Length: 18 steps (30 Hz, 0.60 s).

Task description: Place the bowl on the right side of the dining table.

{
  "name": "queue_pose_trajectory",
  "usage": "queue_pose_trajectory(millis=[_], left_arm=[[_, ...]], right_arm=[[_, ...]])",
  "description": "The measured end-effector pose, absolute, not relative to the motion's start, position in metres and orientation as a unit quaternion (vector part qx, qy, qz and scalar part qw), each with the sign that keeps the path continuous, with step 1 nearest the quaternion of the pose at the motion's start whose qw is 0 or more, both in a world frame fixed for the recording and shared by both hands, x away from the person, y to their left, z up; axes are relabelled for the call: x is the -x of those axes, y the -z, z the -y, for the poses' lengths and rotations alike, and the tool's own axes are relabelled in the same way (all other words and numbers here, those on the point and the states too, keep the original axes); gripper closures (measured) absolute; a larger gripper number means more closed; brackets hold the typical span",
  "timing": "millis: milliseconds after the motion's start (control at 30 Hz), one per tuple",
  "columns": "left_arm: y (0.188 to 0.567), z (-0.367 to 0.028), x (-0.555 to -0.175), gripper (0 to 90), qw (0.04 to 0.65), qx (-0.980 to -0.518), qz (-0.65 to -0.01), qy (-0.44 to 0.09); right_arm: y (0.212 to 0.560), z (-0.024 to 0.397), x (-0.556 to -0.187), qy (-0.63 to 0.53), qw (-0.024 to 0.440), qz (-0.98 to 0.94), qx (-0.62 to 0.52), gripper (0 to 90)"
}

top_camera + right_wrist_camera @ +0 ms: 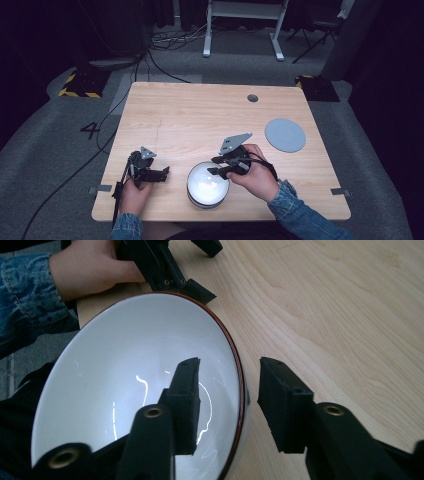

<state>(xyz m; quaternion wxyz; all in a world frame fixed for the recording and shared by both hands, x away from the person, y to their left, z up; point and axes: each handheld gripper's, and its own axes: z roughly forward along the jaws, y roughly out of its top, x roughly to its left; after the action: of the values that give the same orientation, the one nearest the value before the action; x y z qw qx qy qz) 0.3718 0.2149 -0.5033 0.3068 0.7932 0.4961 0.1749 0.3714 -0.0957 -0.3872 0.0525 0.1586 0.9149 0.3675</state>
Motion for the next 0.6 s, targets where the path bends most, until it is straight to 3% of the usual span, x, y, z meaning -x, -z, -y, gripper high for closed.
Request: queue_pose_trajectory(millis=[300,600], left_arm=[[0.5032,-0.2151,-0.3719,5.0,0.307,-0.794,-0.496,-0.175],[0.5032,-0.2151,-0.3721,4.9,0.307,-0.794,-0.495,-0.175]], right_arm=[[0.3919,0.0921,-0.3791,-0.355,0.041,-0.918,-0.173,79.3],[0.3905,0.0899,-0.3800,-0.346,0.036,-0.919,-0.185,80.3]])
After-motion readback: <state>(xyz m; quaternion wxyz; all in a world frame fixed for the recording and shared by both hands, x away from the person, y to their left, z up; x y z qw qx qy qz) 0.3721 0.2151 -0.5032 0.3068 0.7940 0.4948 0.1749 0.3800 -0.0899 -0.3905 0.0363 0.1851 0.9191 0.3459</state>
